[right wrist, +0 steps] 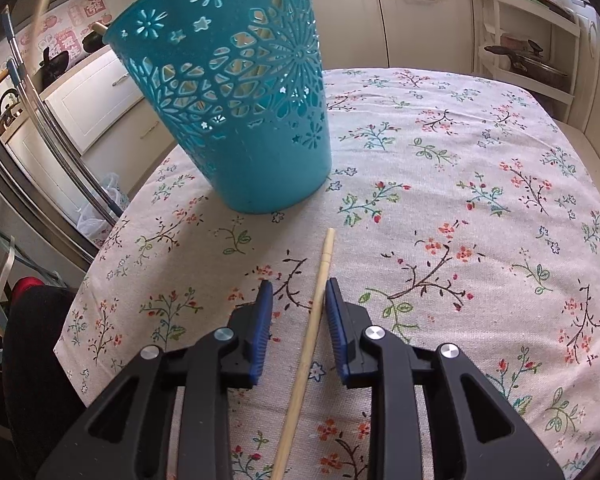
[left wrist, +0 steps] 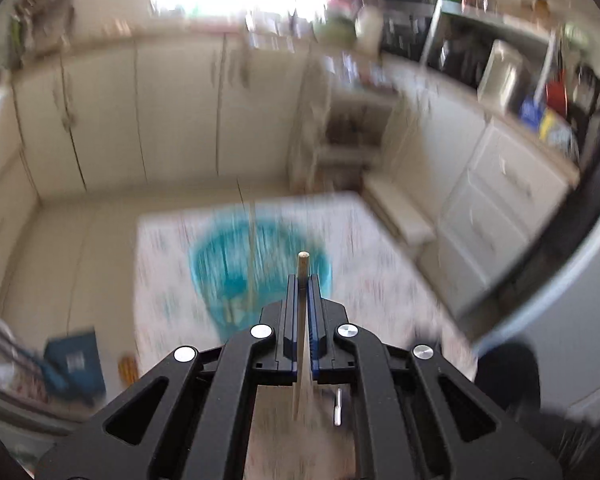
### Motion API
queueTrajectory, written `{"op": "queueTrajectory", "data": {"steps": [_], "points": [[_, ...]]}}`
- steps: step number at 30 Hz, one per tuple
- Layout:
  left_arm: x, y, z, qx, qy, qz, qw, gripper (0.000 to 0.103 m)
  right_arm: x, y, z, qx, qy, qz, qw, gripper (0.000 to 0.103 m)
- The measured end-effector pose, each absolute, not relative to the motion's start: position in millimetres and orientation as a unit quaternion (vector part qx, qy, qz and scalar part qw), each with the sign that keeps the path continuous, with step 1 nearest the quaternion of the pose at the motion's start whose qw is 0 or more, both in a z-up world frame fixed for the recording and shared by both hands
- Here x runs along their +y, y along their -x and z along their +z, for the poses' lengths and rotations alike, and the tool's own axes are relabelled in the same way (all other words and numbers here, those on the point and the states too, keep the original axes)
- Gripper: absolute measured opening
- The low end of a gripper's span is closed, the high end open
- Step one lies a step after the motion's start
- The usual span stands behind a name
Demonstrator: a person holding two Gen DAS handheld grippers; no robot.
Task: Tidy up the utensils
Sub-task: 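Carry the stick over the teal basket and open the left tool, then grasp a wooden stick with the right tool and lift it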
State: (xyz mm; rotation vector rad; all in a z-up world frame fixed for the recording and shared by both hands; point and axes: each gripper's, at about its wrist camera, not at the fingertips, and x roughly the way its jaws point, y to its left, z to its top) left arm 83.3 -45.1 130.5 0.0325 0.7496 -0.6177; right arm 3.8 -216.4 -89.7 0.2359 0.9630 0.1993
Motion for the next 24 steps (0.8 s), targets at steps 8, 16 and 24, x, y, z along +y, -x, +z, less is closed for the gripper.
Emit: {"op": "queueTrajectory", "data": {"steps": [8, 16, 24], "points": [[-63.5, -141.1, 158.5, 0.325, 0.031, -0.274, 0.904, 0.000, -219.7, -5.2, -90.6, 0.459, -0.111, 0.100, 0.876, 0.028], [-59.0, -140.2, 121.7, 0.373, -0.004, -0.287, 0.882, 0.000, -218.1, -5.9, -90.6, 0.460, -0.113, 0.108, 0.874, 0.035], [-59.3, -134.1, 78.0, 0.420, -0.036, -0.286, 0.860, 0.001, -211.5, -4.4, -89.8, 0.457, -0.098, 0.105, 0.878, 0.036]]}}
